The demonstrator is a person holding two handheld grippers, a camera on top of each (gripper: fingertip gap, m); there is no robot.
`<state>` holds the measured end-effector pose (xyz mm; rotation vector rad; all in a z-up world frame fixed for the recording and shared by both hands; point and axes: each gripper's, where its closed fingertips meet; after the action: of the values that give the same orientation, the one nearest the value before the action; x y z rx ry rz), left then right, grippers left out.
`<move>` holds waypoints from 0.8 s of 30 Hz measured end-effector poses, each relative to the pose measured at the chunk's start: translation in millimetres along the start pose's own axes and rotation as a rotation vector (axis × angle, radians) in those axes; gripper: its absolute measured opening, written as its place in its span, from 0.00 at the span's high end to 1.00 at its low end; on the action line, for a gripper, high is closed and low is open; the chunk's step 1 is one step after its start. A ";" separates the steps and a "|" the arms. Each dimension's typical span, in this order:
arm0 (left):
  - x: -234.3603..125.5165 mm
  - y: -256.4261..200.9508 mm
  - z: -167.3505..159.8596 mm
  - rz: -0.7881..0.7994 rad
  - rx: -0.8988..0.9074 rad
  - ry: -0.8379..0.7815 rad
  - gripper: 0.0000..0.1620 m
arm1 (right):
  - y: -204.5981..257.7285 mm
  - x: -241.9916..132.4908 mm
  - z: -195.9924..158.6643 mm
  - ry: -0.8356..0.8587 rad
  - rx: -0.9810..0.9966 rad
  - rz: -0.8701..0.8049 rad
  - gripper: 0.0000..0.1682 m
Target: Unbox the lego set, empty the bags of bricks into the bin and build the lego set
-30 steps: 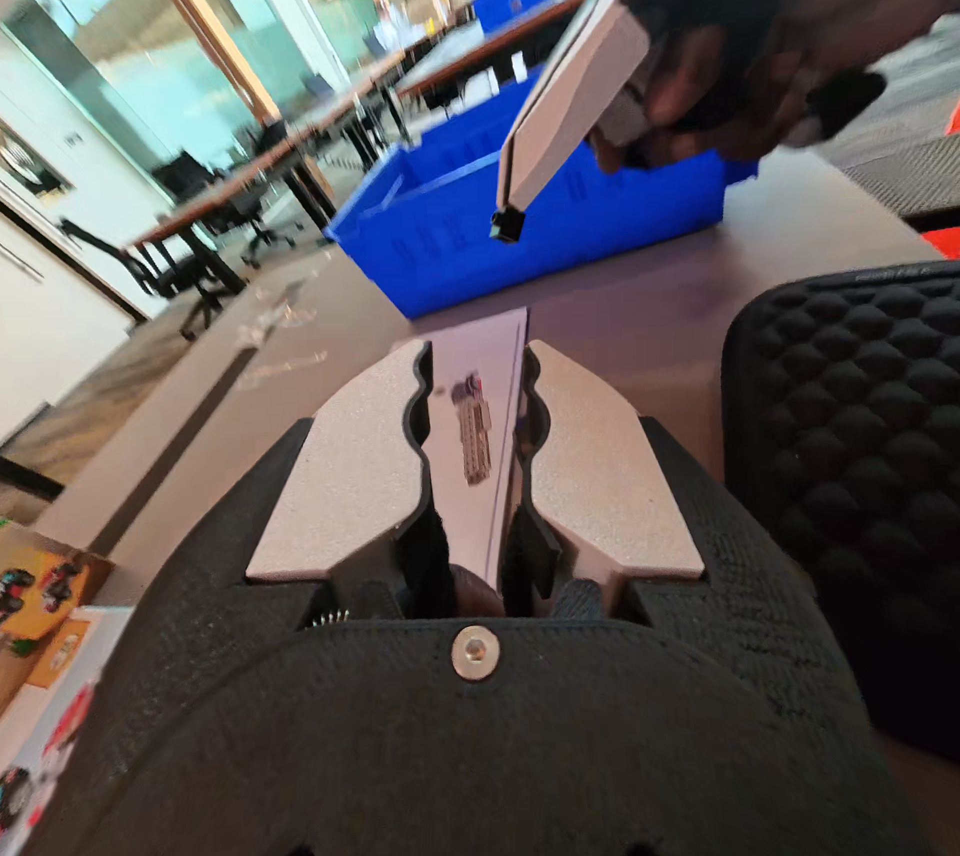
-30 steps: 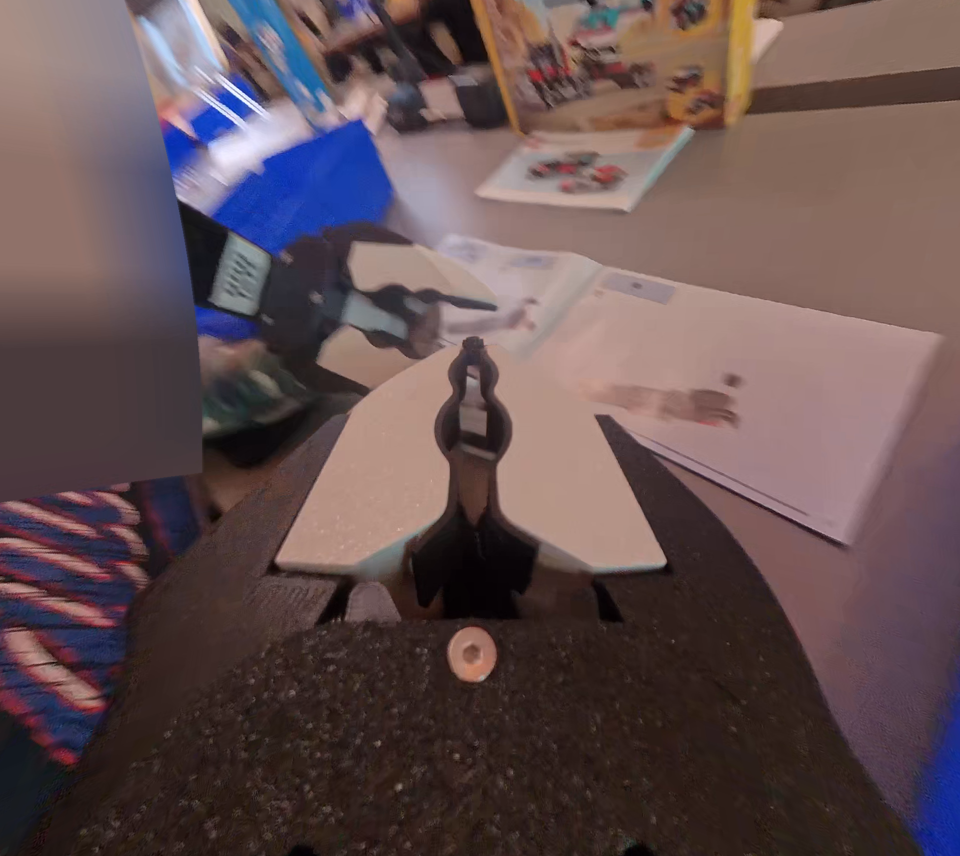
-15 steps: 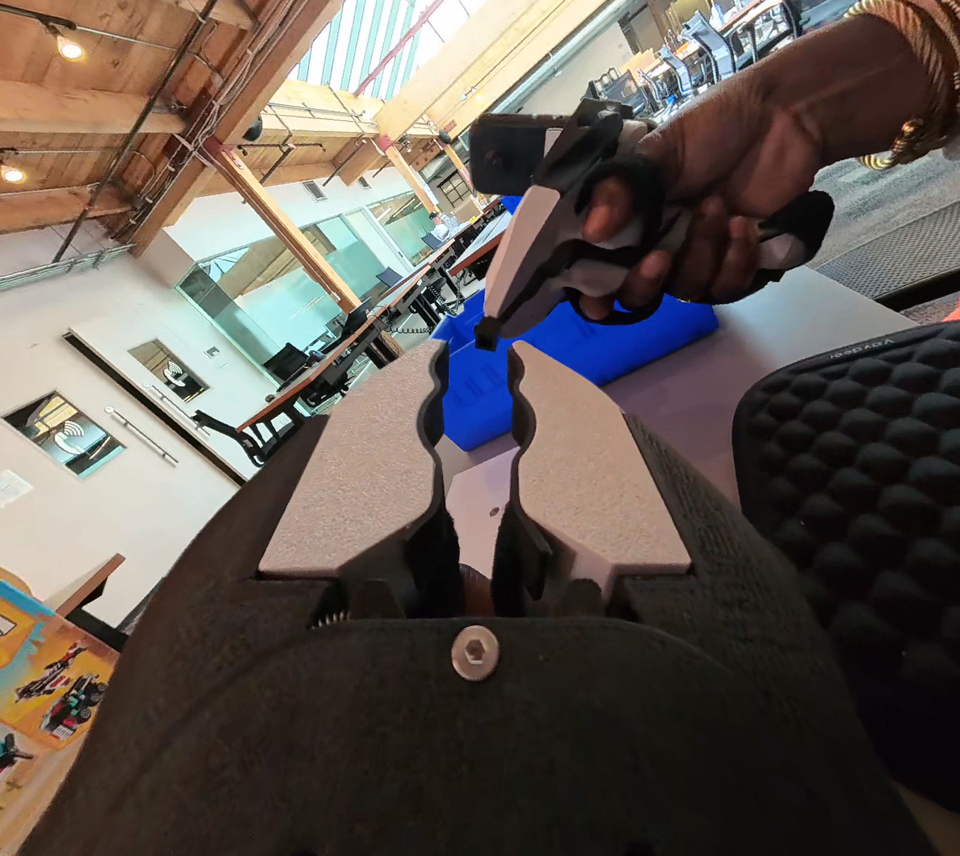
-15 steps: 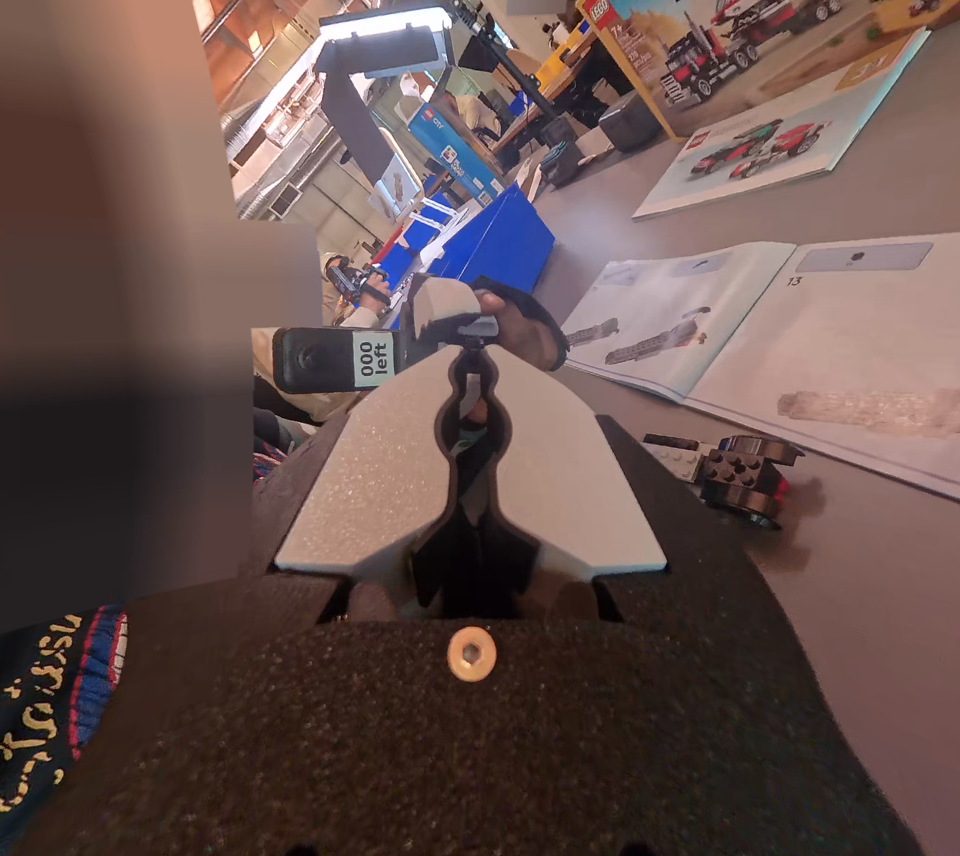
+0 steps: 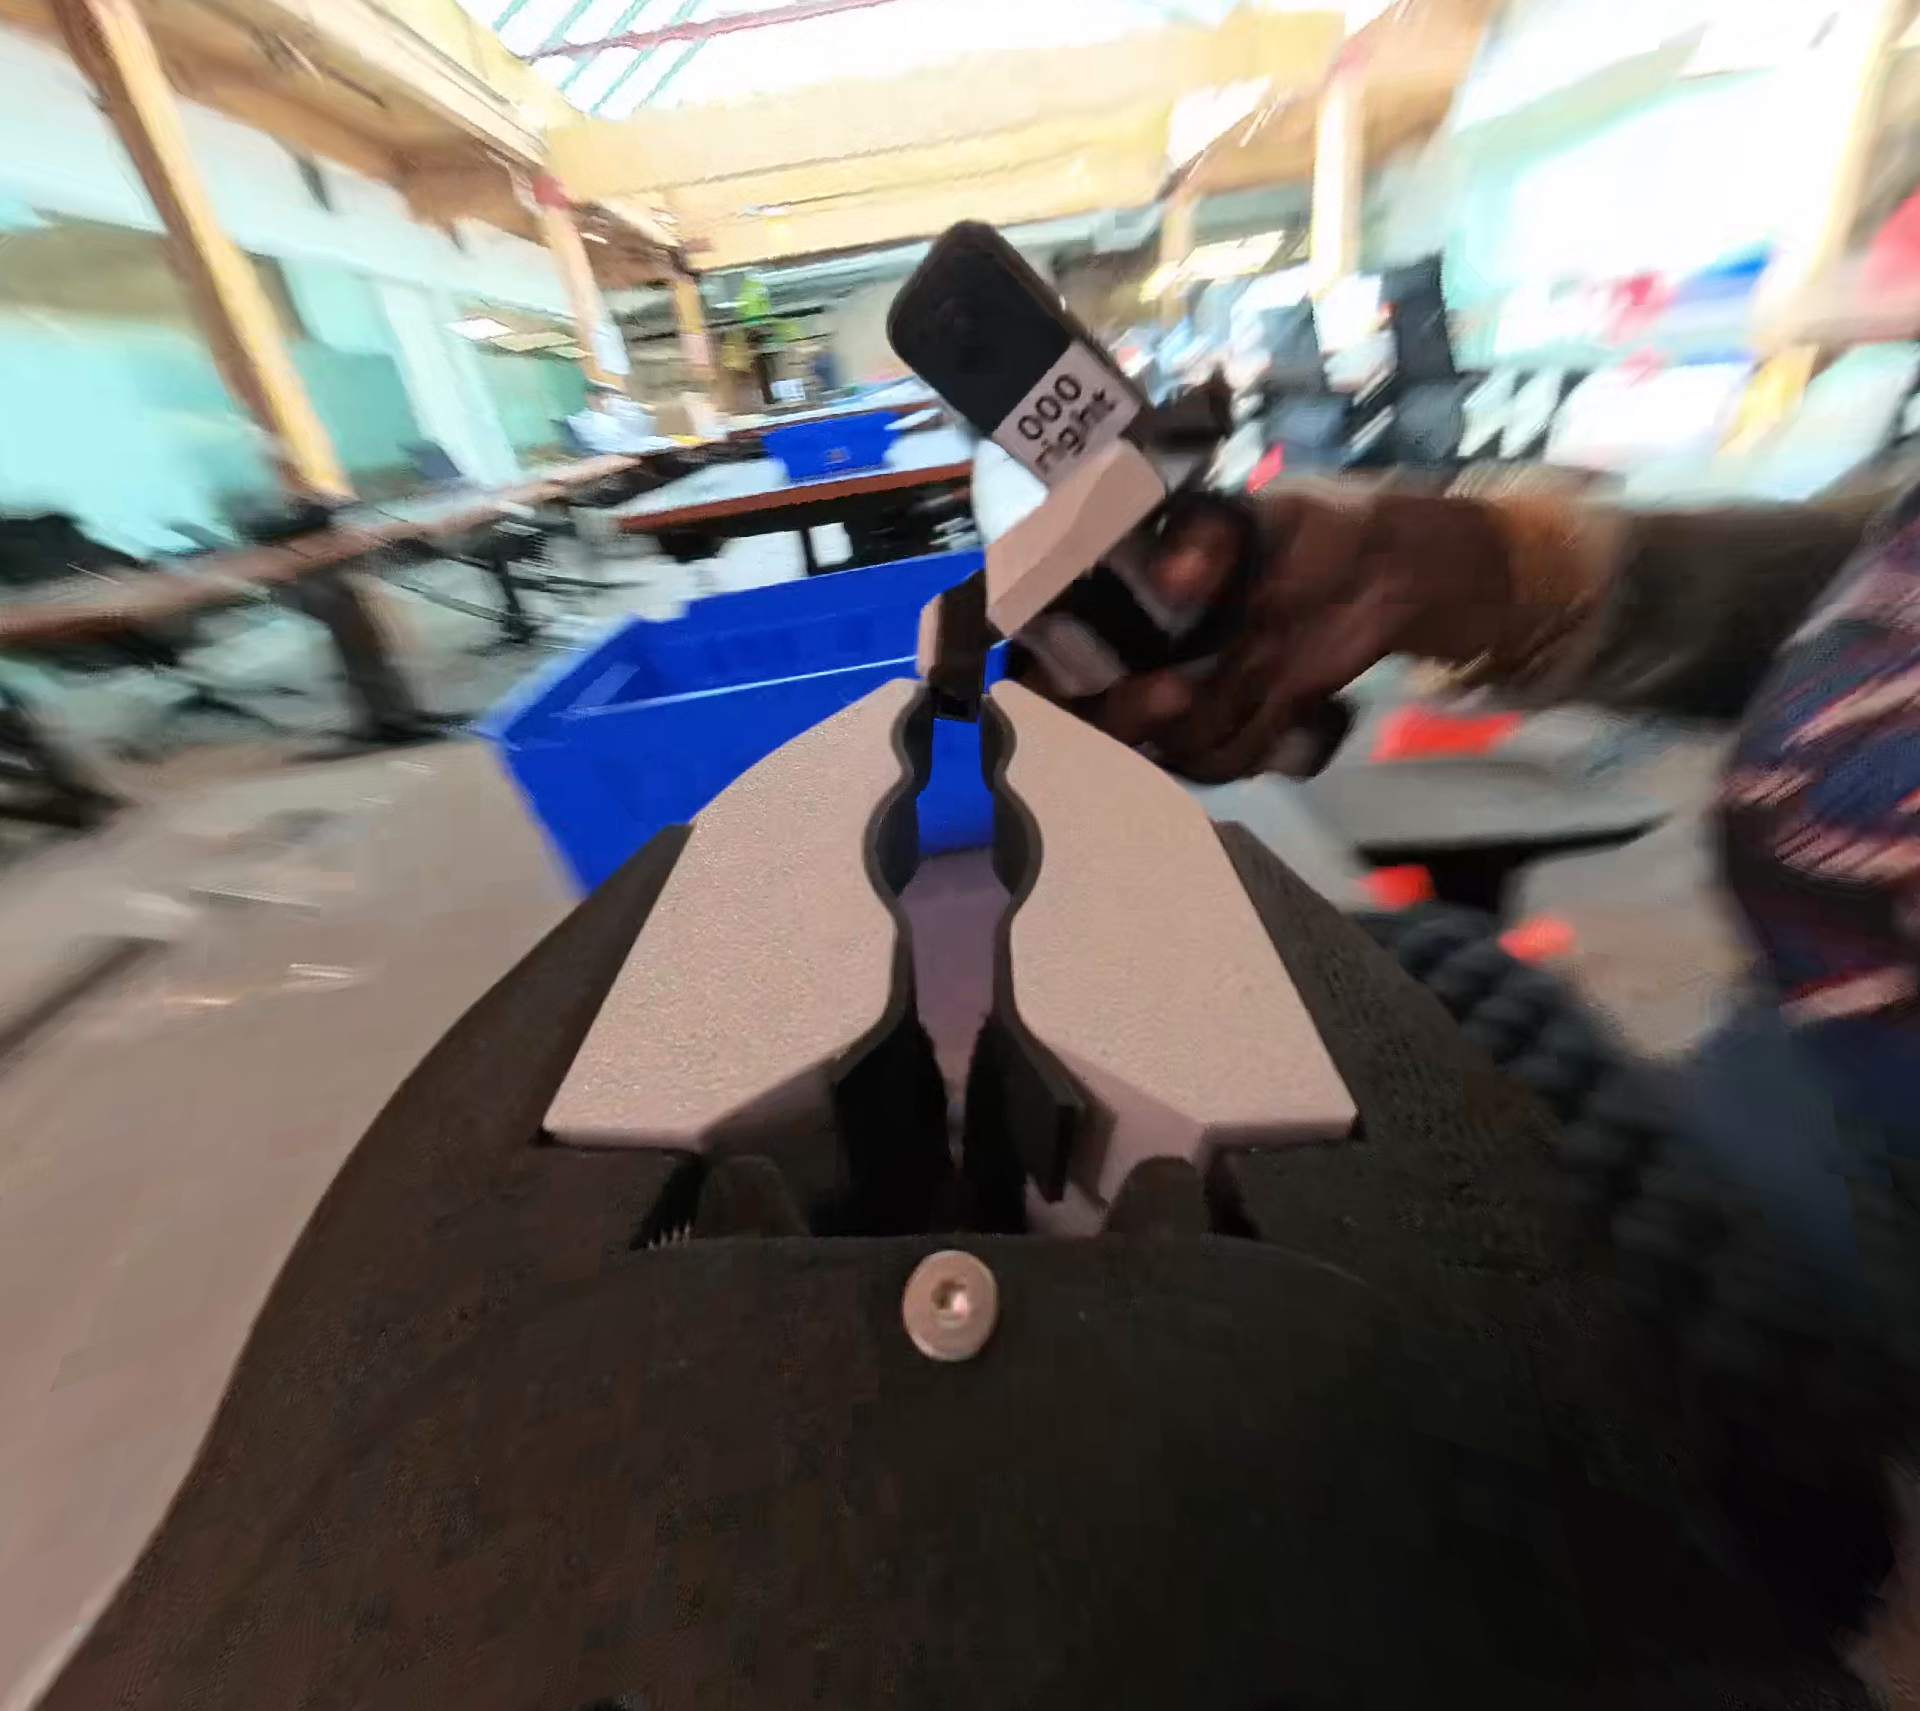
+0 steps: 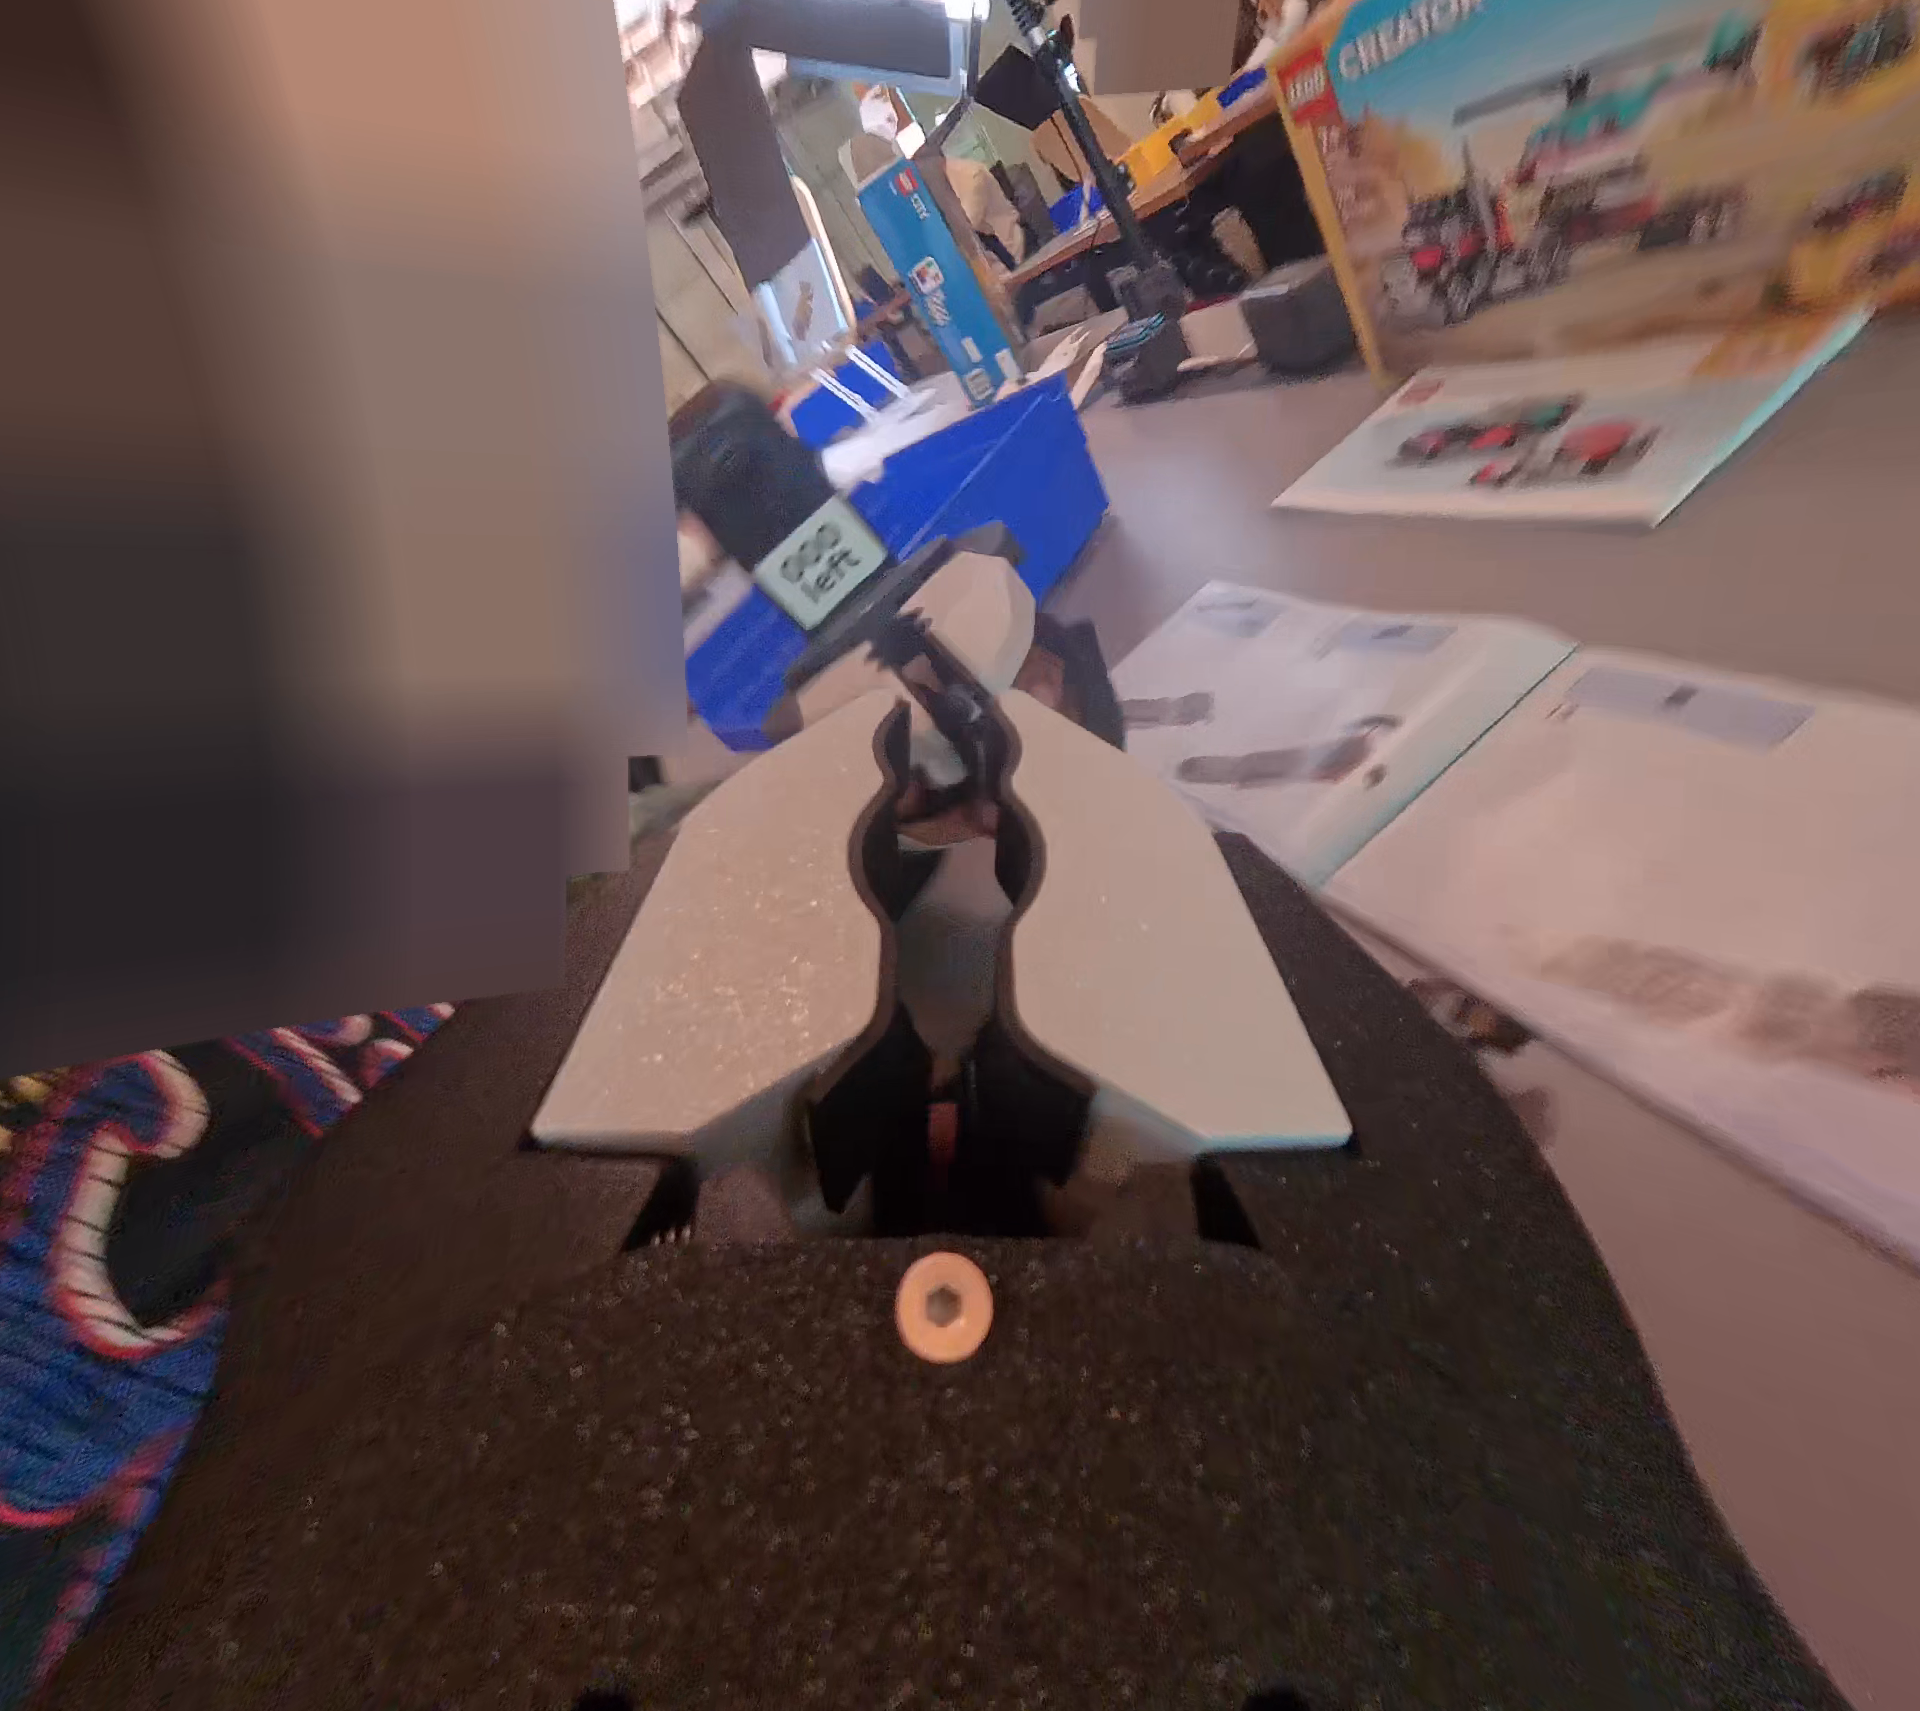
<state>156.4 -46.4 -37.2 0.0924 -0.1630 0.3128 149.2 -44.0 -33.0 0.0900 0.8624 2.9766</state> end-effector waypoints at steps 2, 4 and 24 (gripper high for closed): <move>-2.8 1.4 8.6 -0.107 -0.343 -0.076 0.95 | 1.2 -0.7 2.7 0.064 -0.251 -0.052 0.92; -6.8 6.7 12.3 -0.182 -0.579 -0.130 0.95 | 0.8 -1.1 1.3 0.179 -0.516 -0.115 0.92; -5.3 0.2 3.8 -0.234 -0.617 -0.093 0.95 | -1.2 7.8 -0.8 0.368 -0.452 -0.045 0.97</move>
<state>150.9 -48.2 -34.4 -0.4829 -0.3313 0.0151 141.5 -43.0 -33.9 -0.4952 0.1781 3.1034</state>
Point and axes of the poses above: each gripper's, where its closed fingertips meet, x out along the fingers, z out of its top, y = z × x across the jaws, and after that the axes turned 4 degrees about z, right-handed
